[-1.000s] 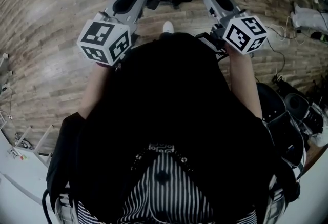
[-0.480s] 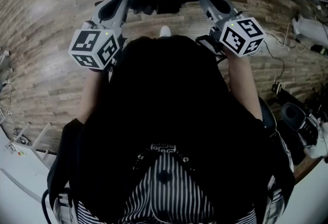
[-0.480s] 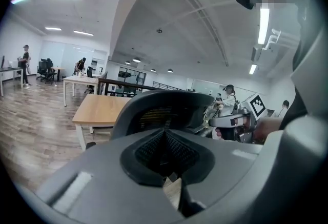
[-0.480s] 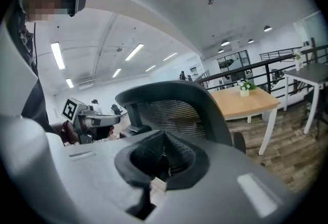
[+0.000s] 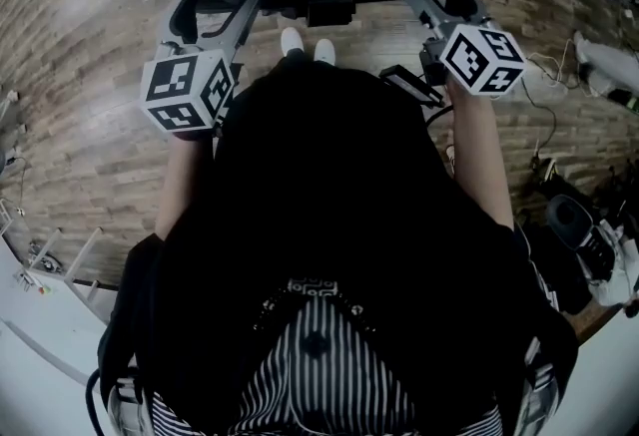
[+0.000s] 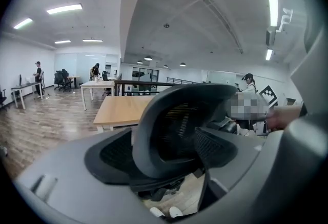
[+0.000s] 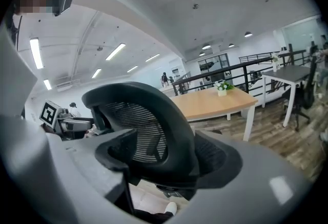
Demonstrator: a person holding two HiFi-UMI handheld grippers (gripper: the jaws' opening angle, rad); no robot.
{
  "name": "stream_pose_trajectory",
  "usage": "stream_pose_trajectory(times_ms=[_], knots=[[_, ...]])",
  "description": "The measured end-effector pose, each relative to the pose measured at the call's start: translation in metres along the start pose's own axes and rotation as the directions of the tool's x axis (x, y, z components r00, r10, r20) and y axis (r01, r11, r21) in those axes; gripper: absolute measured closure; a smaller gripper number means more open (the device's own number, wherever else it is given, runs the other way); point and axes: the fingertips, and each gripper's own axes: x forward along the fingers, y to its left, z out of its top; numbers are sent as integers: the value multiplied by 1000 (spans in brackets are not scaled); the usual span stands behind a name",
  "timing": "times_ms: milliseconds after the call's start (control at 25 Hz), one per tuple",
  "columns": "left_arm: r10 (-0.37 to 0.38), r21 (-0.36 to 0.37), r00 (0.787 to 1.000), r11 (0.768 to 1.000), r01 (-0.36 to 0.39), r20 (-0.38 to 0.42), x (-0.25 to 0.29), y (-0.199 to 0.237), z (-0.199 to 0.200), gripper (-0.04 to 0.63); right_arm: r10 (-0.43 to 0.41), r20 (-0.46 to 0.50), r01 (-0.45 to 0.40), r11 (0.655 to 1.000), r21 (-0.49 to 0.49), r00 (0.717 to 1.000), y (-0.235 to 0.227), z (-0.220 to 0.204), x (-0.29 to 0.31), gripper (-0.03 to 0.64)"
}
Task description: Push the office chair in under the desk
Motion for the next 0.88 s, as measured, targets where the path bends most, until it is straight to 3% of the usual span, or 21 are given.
stream_pose_trajectory(times_ms=[120, 440, 760, 880], knots=[[6, 2, 1000, 1000, -6, -9, 11, 20, 6, 164, 5, -4, -5, 1000, -3, 1000, -7, 10, 13, 250], [-43, 16, 998, 999, 43, -43, 26, 26, 4, 127, 35, -23, -36, 997, -63, 999, 10, 16, 23, 245], [-78, 43, 994, 996, 81, -79, 66, 27, 11, 123, 33, -61, -38, 996, -80, 998, -2, 21, 48, 244], [-136, 51, 986, 989, 141, -95, 84, 33, 8, 151, 52, -77, -58, 995, -85, 996, -4, 19, 64, 244]])
